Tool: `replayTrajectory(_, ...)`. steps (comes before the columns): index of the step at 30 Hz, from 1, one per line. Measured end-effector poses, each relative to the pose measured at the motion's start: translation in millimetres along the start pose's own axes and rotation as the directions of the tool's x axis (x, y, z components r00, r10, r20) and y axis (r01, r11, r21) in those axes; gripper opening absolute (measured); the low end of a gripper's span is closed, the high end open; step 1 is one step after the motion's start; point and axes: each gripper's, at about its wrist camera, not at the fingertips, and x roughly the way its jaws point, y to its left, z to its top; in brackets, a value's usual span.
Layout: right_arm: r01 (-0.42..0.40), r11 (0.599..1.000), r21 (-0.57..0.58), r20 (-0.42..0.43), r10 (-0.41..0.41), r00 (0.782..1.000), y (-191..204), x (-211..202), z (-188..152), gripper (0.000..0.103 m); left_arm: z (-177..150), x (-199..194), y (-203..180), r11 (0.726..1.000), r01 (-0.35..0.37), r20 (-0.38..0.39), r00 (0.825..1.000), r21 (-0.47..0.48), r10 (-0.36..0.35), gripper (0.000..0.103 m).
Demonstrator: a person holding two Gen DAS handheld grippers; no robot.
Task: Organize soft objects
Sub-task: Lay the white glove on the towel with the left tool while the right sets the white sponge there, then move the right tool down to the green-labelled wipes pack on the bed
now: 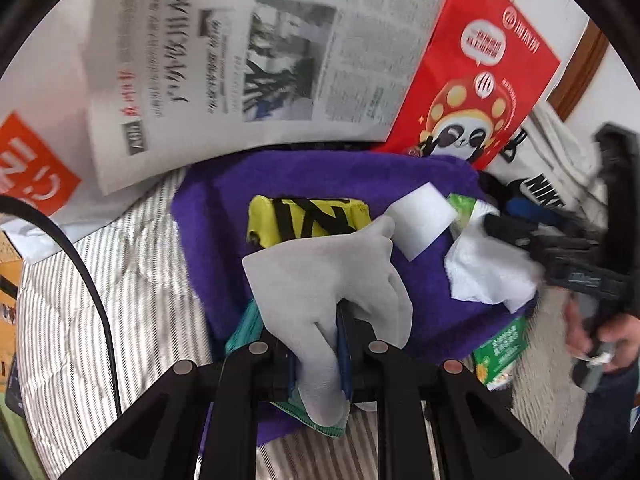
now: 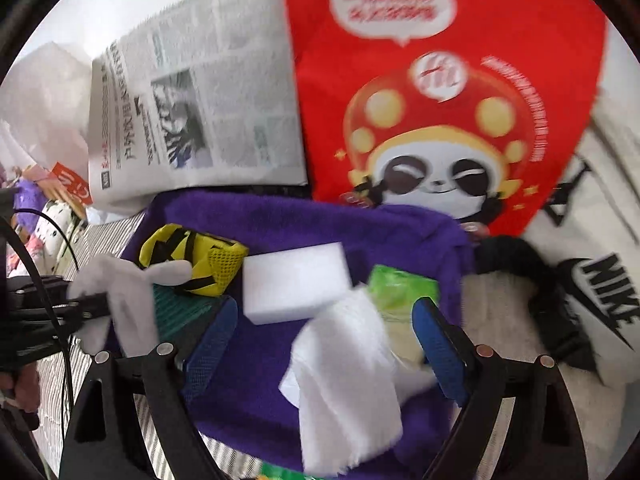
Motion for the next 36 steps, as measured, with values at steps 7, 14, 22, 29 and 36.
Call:
replayTrajectory(7, 0.017, 0.998, 0.061, 0.019, -0.018, 1.000, -26, -34, -12, 0.089, 1, 27, -13, 0.998, -0.051, -0.045, 0.998, 0.029, 0.052, 0.017)
replayTrajectory(14, 0.024, 0.999, 0.042, 0.053, -0.026, 0.998, -23, -65, -43, 0.089, -5, 31, -24, 0.996, -0.068, -0.041, 0.997, 0.057, 0.071, 0.054)
replayTrajectory(22, 0.027, 0.998, 0.064, 0.061, -0.031, 0.998, -28, -83, -78, 0.089, -17, 30, -34, 0.985, -0.143, -0.053, 0.987, 0.099, 0.149, 0.064)
replayTrajectory(29, 0.035, 0.997, 0.065, 0.010, -0.036, 0.999, -24, -74, -111, 0.089, -28, 7, -37, 0.976, -0.187, -0.023, 0.981, 0.108, 0.190, 0.069)
replayTrajectory(36, 0.085, 0.995, 0.047, -0.034, -0.083, 0.996, -18, -53, -138, 0.089, -45, -27, -41, 0.977, -0.184, 0.024, 0.983, 0.103, 0.183, 0.071)
